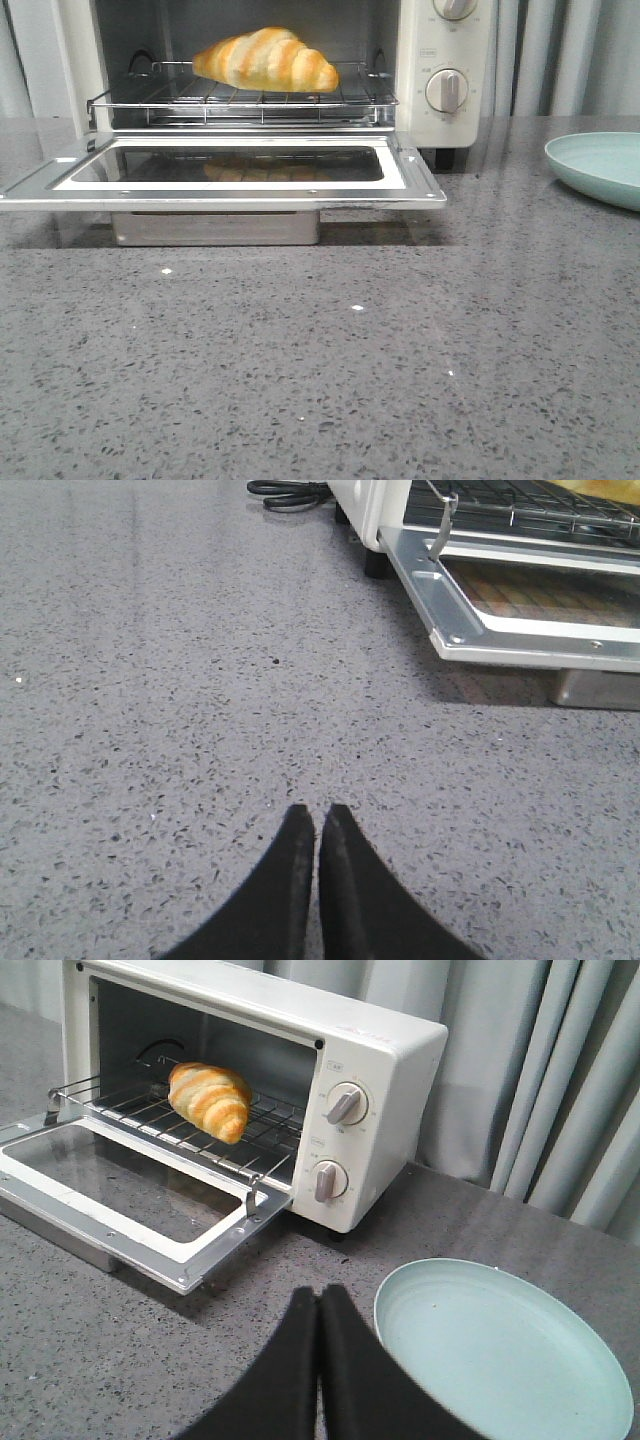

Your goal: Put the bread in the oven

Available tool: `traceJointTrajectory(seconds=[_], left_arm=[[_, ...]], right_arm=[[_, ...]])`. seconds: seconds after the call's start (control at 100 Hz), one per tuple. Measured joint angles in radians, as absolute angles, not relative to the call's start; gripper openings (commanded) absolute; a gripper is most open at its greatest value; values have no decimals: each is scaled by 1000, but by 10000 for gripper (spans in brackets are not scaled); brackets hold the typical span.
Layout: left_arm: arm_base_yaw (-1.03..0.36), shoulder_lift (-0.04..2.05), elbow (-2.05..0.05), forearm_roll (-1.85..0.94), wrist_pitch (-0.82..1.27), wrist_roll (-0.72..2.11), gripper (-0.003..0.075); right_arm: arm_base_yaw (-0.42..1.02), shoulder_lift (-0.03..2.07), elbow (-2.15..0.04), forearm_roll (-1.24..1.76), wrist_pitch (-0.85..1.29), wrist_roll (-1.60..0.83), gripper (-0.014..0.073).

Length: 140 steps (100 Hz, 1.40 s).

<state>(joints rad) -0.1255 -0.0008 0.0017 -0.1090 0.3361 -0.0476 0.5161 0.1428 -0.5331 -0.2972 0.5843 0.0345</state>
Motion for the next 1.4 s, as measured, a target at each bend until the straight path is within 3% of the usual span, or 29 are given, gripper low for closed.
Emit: traceJointTrajectory(seconds=[0.33, 0.72, 0.97, 1.21, 1.4], left_arm=[[-126, -1, 2, -109, 336, -48, -21], [-126, -1, 2, -109, 336, -48, -21], [-126, -1, 2, -109, 337, -48, -21], [-126, -1, 2, -109, 337, -48, -21], [-126, -1, 2, -109, 337, -48, -21]], right_arm=[[479, 143, -461, -320, 497, 45, -48], [47, 137, -44, -131, 26, 64, -48], [7, -2, 11, -124, 108, 64, -48], [7, -7, 11, -118, 329, 64, -48], [7, -9, 10, -118, 336, 64, -48]])
